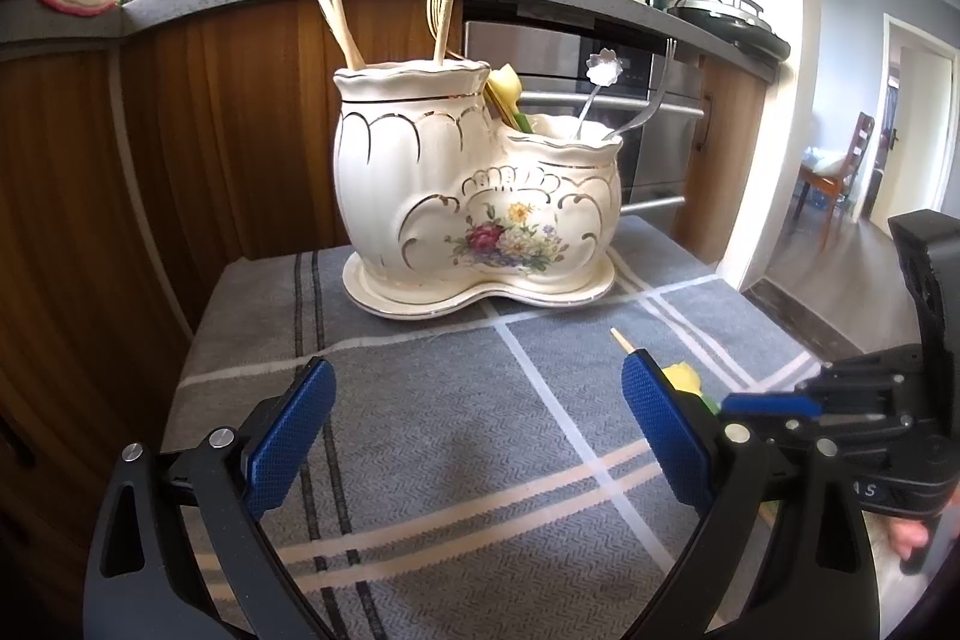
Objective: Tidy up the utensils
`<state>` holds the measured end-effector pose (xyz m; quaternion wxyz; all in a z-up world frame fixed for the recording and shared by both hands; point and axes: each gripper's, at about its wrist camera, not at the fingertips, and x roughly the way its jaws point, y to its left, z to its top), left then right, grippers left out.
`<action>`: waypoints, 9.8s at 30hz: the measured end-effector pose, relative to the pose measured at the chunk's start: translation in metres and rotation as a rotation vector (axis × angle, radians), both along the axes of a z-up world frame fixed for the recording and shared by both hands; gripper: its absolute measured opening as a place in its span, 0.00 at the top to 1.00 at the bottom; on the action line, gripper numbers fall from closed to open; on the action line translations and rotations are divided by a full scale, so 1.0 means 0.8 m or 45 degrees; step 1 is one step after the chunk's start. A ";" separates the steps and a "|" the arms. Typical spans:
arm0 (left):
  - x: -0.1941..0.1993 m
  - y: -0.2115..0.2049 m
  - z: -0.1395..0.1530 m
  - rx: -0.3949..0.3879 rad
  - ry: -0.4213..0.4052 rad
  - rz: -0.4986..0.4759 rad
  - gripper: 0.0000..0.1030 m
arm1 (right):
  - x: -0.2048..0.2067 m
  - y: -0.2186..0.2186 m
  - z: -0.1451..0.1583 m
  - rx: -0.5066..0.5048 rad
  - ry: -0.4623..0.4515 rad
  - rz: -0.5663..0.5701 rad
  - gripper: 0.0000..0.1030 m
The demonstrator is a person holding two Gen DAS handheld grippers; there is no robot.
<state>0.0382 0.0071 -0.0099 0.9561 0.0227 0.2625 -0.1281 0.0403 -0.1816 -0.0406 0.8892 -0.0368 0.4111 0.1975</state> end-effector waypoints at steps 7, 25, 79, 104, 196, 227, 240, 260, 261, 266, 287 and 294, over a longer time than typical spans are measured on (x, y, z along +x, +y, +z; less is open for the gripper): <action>-0.002 -0.003 0.000 0.004 0.004 -0.018 0.07 | 0.009 0.000 0.000 -0.110 -0.011 -0.017 0.89; 0.000 -0.095 -0.009 0.119 0.222 -0.162 0.10 | 0.014 -0.084 0.031 0.161 -0.121 -0.145 0.91; -0.043 -0.049 0.039 0.097 -0.144 -0.358 0.95 | -0.052 -0.071 0.117 0.259 -0.644 -0.086 0.91; 0.033 0.075 0.146 -0.440 -0.571 -0.209 0.95 | 0.049 0.030 0.201 0.397 -0.779 -0.081 0.91; 0.057 0.079 0.073 -0.279 -0.398 -0.185 0.79 | 0.025 0.027 0.159 0.289 -0.877 -0.047 0.51; -0.010 0.048 0.042 -0.031 -0.412 0.110 0.05 | -0.011 -0.026 0.087 0.193 -0.858 -0.100 0.05; -0.014 0.043 0.041 -0.022 -0.422 0.076 0.05 | -0.004 -0.023 0.083 0.180 -0.825 -0.097 0.05; -0.017 0.040 0.041 -0.020 -0.432 0.071 0.05 | 0.001 -0.024 0.081 0.176 -0.798 -0.113 0.05; -0.017 0.040 0.041 -0.020 -0.432 0.072 0.05 | 0.001 -0.024 0.081 0.176 -0.798 -0.113 0.05; -0.017 0.040 0.040 -0.021 -0.427 0.079 0.05 | 0.001 -0.024 0.081 0.176 -0.797 -0.114 0.05; -0.015 0.042 0.038 -0.022 -0.416 0.092 0.05 | 0.002 -0.025 0.081 0.175 -0.794 -0.114 0.05; -0.015 0.041 0.039 -0.022 -0.416 0.092 0.05 | 0.002 -0.024 0.081 0.175 -0.794 -0.114 0.05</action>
